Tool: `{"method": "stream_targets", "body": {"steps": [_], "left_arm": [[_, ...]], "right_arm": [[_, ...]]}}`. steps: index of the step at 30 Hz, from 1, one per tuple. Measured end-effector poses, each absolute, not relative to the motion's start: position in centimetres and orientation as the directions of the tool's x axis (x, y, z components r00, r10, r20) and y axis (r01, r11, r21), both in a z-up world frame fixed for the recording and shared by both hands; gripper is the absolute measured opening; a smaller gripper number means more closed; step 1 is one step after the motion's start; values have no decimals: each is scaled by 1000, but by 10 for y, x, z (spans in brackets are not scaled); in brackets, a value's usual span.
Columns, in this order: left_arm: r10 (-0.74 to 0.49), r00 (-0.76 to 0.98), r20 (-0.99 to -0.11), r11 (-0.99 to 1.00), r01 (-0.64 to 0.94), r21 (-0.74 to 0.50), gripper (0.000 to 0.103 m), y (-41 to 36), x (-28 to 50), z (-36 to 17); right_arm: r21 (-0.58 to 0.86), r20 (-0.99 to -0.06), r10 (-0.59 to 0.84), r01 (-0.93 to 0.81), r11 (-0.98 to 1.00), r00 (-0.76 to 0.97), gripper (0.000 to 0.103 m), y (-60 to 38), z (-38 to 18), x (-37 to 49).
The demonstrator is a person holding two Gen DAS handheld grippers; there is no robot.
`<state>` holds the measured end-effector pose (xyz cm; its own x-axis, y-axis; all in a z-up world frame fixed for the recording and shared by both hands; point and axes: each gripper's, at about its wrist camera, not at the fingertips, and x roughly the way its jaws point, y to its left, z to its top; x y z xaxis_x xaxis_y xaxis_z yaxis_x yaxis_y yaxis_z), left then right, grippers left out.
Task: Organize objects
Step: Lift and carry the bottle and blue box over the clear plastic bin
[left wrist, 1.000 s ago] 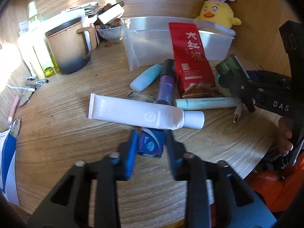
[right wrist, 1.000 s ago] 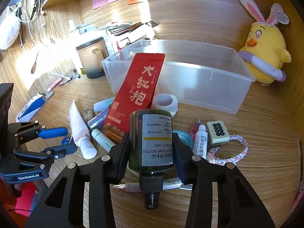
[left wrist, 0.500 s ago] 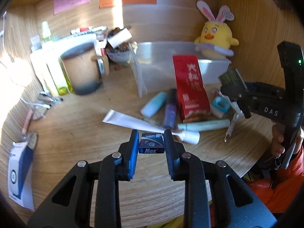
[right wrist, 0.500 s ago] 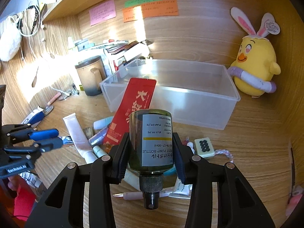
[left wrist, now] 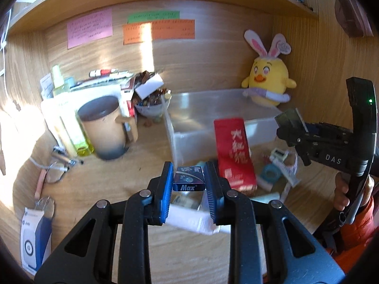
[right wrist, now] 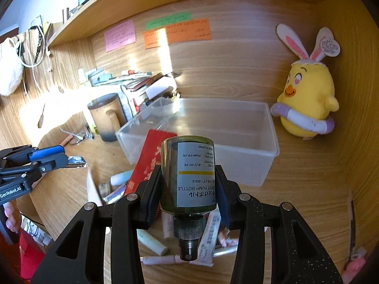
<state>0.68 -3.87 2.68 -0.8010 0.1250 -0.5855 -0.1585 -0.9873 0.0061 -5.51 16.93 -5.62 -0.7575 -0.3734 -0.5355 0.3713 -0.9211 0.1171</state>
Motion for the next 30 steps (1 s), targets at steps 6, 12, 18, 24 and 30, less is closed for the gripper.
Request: {"method": "stream_targets", "body": {"steps": [6,12,18,24,30], "left_arm": [[151,-816,-558,-985,-172,-15,26,-29,-16,36],[187,-822,-538,-981,-186,-56,26,-26,-44,44],[178,-827,-533,-982,-180,-50,26,-23,-75,50],[171,-820,-547,-984,-171,-52,26,-20,-105,47],[167,-795,-583,-984,-167,-55,26,-14,-134,35]], "right_arm": [[98,-513,-358,362,-927,-780,38,174,-42,-67],[77,-493,-345,355,-932,-799,38,176,-29,-86],[43,-491,-319,343,-938,-811,38,177,-19,-108],[20,-509,-302,340,-940,-806,38,178,-11,-134],[10,-543,-292,342,-940,-787,38,175,-12,-159]]}}
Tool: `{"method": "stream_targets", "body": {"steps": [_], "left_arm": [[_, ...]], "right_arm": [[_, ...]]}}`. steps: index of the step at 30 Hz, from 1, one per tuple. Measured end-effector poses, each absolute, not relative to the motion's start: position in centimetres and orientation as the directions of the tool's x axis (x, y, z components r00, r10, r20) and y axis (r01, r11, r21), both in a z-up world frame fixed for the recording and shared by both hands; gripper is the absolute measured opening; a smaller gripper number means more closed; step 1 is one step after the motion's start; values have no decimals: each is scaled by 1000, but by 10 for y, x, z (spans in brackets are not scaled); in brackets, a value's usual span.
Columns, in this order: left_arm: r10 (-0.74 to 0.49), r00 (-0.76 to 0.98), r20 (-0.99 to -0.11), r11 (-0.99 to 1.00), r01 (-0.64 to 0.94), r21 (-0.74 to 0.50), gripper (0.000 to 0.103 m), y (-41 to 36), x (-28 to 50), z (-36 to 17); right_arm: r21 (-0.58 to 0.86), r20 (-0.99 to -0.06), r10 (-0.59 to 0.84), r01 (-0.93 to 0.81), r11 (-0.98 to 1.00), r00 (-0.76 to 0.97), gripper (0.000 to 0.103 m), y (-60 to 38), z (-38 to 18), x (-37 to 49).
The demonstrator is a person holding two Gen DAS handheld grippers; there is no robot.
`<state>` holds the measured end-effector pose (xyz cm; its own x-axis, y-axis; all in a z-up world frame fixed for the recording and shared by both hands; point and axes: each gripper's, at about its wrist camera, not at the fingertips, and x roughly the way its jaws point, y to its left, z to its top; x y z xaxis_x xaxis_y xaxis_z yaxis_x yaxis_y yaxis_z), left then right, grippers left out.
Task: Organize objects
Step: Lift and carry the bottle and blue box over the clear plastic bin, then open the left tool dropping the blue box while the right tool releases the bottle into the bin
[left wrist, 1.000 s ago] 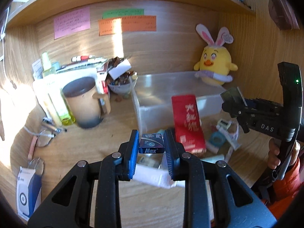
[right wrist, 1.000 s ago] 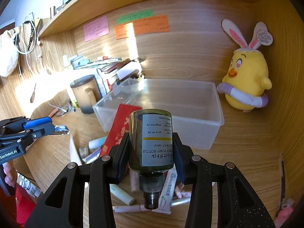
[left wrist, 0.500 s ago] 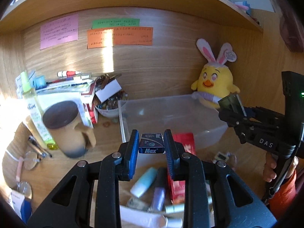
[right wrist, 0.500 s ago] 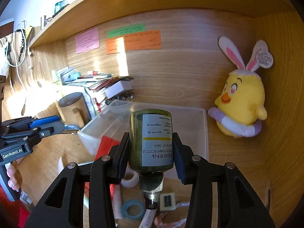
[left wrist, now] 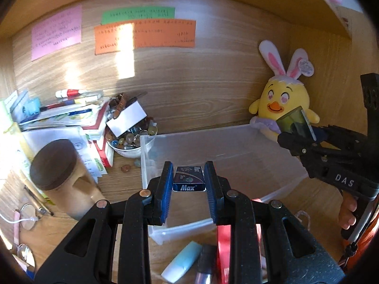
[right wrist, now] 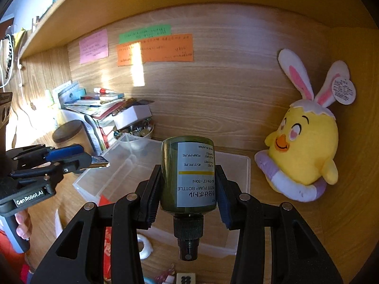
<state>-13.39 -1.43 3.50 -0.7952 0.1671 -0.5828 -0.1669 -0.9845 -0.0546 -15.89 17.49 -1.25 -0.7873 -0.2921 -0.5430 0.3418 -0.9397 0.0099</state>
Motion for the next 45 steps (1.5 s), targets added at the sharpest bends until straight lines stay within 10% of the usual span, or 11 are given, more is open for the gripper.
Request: {"method": "stream_targets", "body": {"steps": [32,45], "left_arm": [[210,-716,-666,-973,-219,-72,29,-3,-162,-1],[200,-774,-601,-977,-200,-67,92,-5,-121,26]], "right_arm": [[-29,-735,-234,375,-927,-636,39,147,-82,-208],[-40,-672,-225,337,-941,-706,58,162,-51,-179]]}}
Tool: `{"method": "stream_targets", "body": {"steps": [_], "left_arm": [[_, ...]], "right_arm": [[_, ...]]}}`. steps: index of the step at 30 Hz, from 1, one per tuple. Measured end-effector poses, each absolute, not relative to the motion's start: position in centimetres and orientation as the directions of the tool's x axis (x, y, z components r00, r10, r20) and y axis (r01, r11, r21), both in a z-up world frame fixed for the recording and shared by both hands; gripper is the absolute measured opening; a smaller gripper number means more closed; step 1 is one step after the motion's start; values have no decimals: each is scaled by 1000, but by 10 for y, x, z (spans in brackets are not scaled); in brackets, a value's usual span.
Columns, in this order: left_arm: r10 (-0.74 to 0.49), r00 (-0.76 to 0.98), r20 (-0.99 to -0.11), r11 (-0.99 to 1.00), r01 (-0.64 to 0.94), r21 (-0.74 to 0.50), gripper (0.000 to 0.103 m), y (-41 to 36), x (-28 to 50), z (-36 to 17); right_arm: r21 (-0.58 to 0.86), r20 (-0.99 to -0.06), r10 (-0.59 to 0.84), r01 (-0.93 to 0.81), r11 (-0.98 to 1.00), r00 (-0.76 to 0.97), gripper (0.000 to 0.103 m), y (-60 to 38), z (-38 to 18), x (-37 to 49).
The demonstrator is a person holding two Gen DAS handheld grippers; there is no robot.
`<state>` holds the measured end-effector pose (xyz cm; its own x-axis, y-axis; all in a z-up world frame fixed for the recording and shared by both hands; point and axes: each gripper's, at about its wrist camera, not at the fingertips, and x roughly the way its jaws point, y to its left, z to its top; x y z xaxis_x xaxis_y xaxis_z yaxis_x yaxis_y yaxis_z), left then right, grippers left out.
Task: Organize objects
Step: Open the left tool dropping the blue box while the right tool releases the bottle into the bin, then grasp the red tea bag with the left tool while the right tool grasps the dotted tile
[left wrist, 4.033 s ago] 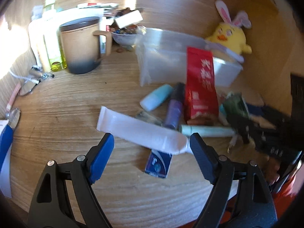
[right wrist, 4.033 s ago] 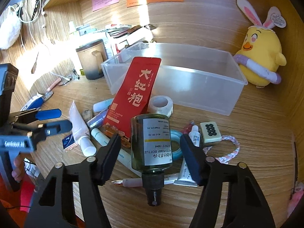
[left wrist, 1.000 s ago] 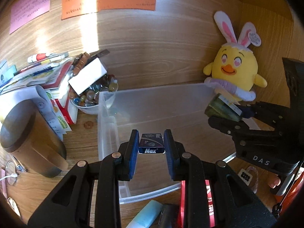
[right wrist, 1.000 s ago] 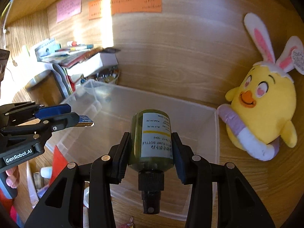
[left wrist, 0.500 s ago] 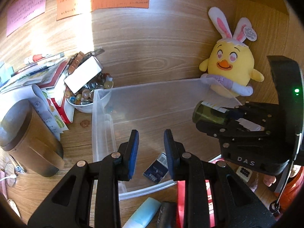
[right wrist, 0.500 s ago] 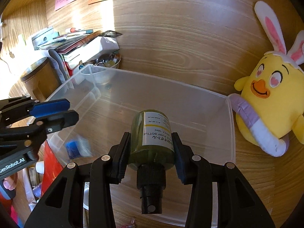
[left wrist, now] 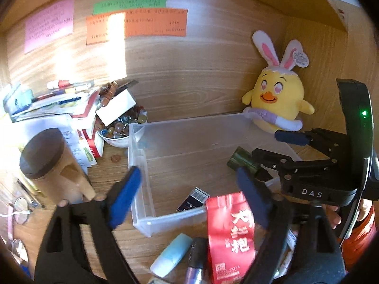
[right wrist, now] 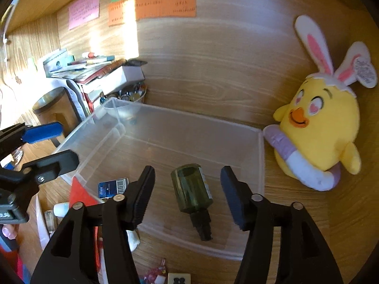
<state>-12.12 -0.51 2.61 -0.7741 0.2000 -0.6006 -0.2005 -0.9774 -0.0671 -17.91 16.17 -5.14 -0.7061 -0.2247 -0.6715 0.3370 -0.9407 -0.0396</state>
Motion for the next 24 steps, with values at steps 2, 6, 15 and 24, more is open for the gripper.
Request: {"method": "stream_targets", "body": {"steps": [2,6,15,24], "left_arm": [[193,-780,-595,-978,-199,-56,96,-3,-113,28],[190,-775,-603,-976,-215,-32,99,3,-96,25],[213,-725,-655,-971,-234,-58,100,15,-69,2],[221,-683,-696,-966,-249,-63,100,33,-53,-26]], "right_arm": [[-49,-659,-218,331,-942,-720,68,164,-48,-171],[-64,-632,-213,324,-944,-745,73,171,-40,-153],[-34,-613,-236,324,-946,-754,82,189,-41,-115],[-35,-650,-206,300,-953,-732,82,207,-67,-93]]}}
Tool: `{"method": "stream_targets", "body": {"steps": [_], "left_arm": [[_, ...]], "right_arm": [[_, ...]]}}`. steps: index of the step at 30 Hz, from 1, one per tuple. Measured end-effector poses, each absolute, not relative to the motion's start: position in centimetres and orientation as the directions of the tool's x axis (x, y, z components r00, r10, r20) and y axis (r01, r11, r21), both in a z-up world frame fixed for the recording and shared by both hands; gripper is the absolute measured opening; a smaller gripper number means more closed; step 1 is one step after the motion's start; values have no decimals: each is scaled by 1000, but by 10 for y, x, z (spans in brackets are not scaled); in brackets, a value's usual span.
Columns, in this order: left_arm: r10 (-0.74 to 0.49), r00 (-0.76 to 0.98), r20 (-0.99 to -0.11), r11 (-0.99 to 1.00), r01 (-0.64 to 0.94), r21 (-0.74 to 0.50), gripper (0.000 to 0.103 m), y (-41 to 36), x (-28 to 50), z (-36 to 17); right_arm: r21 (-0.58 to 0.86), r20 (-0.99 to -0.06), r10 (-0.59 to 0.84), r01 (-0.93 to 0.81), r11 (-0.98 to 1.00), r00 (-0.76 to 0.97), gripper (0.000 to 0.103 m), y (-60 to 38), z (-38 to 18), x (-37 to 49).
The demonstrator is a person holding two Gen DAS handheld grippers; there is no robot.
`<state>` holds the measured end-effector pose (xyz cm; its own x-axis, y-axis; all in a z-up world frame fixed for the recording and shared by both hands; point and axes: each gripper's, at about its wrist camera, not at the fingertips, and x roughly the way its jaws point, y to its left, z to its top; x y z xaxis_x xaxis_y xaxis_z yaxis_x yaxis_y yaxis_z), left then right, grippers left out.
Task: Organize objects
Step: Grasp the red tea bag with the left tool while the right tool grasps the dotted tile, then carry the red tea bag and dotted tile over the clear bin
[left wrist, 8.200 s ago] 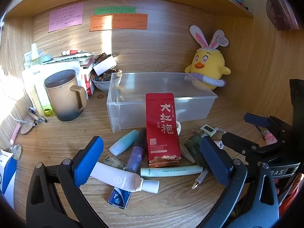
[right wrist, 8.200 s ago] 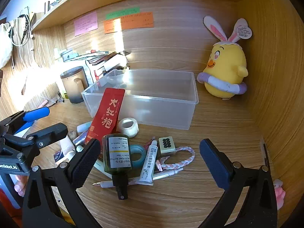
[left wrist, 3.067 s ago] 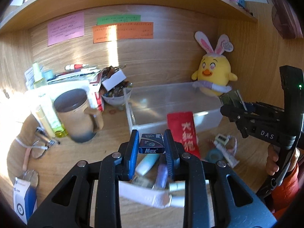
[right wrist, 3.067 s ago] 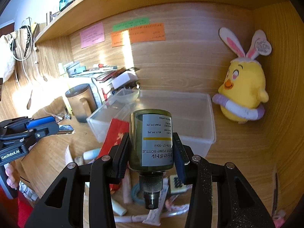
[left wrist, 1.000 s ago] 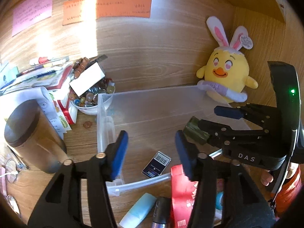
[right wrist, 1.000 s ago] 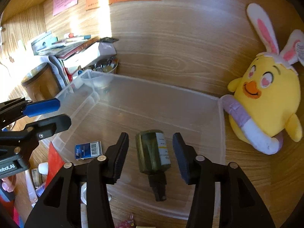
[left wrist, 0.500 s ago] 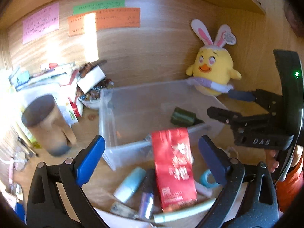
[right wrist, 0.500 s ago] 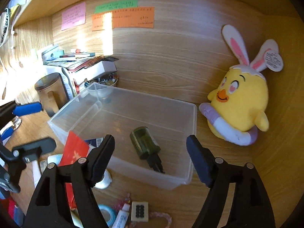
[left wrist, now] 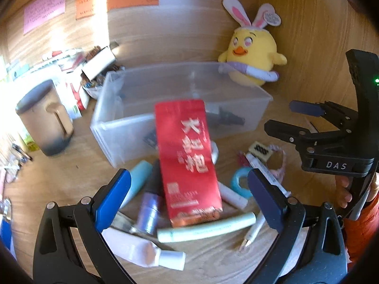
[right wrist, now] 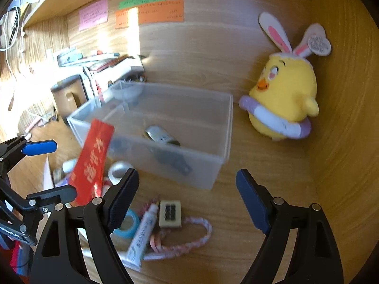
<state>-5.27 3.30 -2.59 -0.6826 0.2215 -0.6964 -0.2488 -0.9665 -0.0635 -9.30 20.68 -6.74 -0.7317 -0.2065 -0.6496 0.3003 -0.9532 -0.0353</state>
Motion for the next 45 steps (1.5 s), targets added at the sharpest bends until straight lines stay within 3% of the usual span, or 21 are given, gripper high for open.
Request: {"method": "stream_targets", "body": {"steps": [7,9,12,22,26,30,35,45], "left_arm": [[247,-646,-723,-964,-243,-113,97,32,-47,-40],[257,-631,-732,-962,-241,-130,87,29,-46,-43],[268,-616,-741,-959,-241,-147,83,26,-43,-46],[268,-609,-747,-959,-240,-148,79,33,-49,-53],[253,-599,-759,-962,-239,-133,68,38,-56,-59],[232,-605,-762,-966,-234,-108,54,42,-59,-61],[227,-623,-749,-967,-233,-99,54,42,-57,-60],[243,-670,-701,-966,-229,-117,54,36,-52,-41]], "right_arm": [[-17,-685,-197,286,-958,-702,82,222,-89,-81],[-10,-693,-201,287,-958,-692,81,224,-93,-79],[16,-708,-220,297,-955,-671,80,226,-99,-76],[9,-739,-239,346,-938,-630,50,215,-111,-78],[-7,-747,-235,360,-933,-622,37,209,-113,-83],[-21,-753,-228,370,-929,-617,35,205,-116,-87],[-8,-759,-246,386,-923,-603,23,205,-119,-91],[-11,-735,-251,380,-925,-631,22,207,-112,-85]]}}
